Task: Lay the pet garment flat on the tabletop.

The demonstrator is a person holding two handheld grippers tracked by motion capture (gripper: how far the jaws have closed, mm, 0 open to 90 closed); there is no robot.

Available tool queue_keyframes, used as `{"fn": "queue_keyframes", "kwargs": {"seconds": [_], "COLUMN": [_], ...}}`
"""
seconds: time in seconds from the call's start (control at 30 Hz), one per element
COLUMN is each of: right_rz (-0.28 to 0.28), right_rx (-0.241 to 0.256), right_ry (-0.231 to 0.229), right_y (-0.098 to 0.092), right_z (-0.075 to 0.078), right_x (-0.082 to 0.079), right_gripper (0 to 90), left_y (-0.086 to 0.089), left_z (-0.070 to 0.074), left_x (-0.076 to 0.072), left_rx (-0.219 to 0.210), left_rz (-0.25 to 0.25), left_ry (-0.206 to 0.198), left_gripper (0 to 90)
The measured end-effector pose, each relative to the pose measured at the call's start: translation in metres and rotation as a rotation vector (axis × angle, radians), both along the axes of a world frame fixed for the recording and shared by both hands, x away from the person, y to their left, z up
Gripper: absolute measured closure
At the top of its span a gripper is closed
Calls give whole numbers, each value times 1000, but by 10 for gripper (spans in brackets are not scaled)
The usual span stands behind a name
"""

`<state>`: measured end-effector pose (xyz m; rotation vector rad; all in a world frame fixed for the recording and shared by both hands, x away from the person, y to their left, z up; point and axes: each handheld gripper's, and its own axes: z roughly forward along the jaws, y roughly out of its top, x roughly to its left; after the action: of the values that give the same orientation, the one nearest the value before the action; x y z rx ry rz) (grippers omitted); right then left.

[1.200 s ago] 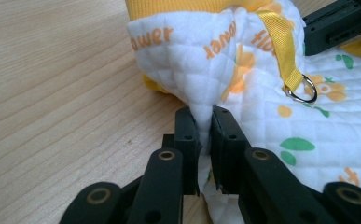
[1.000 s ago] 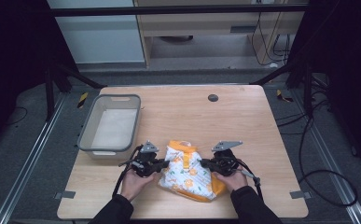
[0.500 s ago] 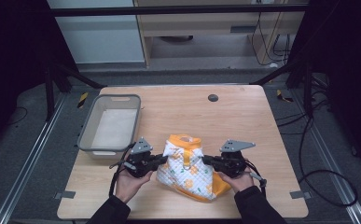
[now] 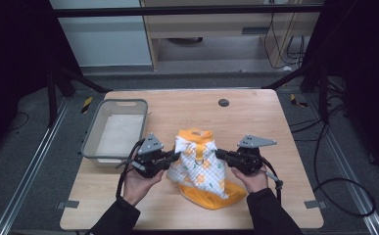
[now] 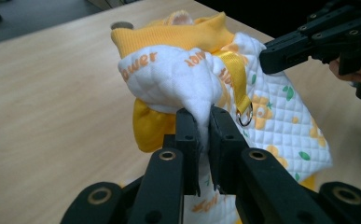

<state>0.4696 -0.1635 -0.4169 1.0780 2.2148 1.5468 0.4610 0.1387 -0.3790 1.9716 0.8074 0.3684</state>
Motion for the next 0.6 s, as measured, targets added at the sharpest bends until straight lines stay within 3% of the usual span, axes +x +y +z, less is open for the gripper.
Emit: {"fn": "queue_keyframes", "kwargs": {"seconds": [0.07,0.17,0.2,0.27,0.37,0.6], "right_rz": [-59,-187,-216,-305,-332,-296], "right_rx": [8,-37,-53,-116,-162,-146], "right_ry": [-18,-62,-73,-89,-86,-60], "right_y": [2,7,9,11,8,-22], "right_z": [-3,-13,-16,-23,-29,-19], "right_x": [15,33,37,44,47,23], "right_gripper": [873,842,807,708,653,545], "left_y": [-7,-16,-18,-20,-11,15], "left_z": [-1,-7,-11,-17,-22,-27], "left_x": [17,38,46,56,63,43], "left_rx": [6,17,15,6,-35,-6], "left_rz": [48,131,175,241,251,217], "left_ry": [-10,-24,-38,-63,-5,-5], "left_gripper": [824,791,755,546,436,394]}}
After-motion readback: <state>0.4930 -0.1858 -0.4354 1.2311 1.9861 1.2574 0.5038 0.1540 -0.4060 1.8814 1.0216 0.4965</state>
